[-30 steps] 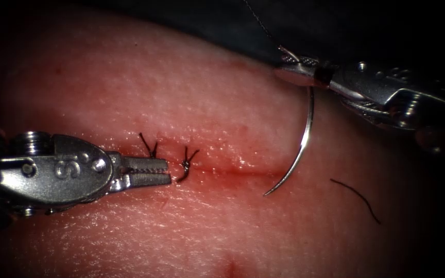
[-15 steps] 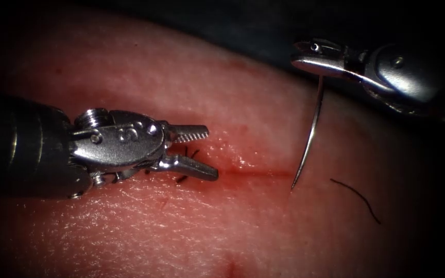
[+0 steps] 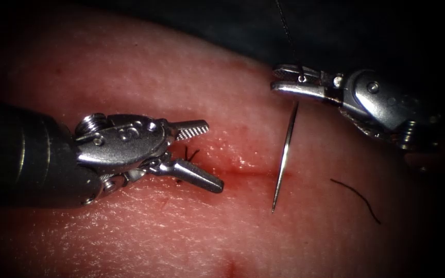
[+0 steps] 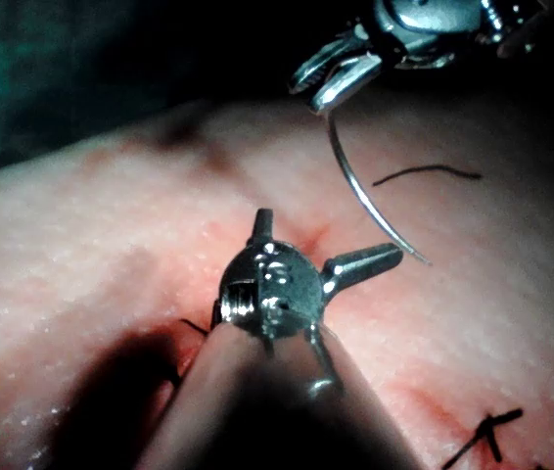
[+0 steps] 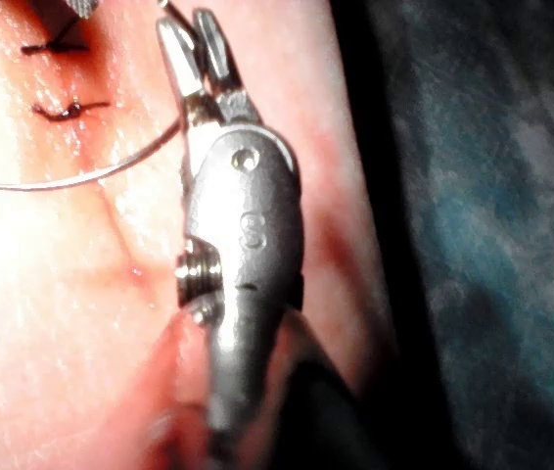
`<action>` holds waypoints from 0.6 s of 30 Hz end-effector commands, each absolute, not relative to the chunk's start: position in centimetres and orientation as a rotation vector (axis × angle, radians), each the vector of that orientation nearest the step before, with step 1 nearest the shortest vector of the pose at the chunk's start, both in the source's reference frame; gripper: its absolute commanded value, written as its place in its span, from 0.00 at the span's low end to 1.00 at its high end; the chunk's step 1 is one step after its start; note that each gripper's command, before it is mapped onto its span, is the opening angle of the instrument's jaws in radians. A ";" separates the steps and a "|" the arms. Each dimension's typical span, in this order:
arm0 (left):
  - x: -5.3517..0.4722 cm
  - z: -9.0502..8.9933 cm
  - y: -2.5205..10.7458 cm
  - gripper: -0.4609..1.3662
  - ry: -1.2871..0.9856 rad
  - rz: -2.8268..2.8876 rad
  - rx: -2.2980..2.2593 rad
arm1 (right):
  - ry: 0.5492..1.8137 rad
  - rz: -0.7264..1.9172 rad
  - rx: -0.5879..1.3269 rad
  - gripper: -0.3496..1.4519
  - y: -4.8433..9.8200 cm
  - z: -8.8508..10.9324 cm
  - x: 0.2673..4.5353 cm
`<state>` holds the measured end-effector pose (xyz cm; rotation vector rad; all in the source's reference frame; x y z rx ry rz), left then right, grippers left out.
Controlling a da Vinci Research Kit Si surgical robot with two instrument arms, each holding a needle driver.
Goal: Wound Closure
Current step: Pass needle back to the left to readjust grip.
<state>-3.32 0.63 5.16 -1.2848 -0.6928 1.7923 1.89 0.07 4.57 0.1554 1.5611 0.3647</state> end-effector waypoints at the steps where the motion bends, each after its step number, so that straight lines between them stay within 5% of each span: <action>1: -3.35 5.2 0.6 0.87 -0.684 1.789 -1.284 | 1.576 0.371 0.152 0.00 0.1 4.6 1.91; 6: -3.47 5.2 0.7 0.95 -0.695 1.765 -1.294 | 1.603 0.392 0.160 0.00 0.1 4.5 1.96; 18: -3.69 5.4 0.6 0.89 -0.794 1.582 -1.323 | 1.643 0.405 0.184 0.00 0.1 4.3 2.27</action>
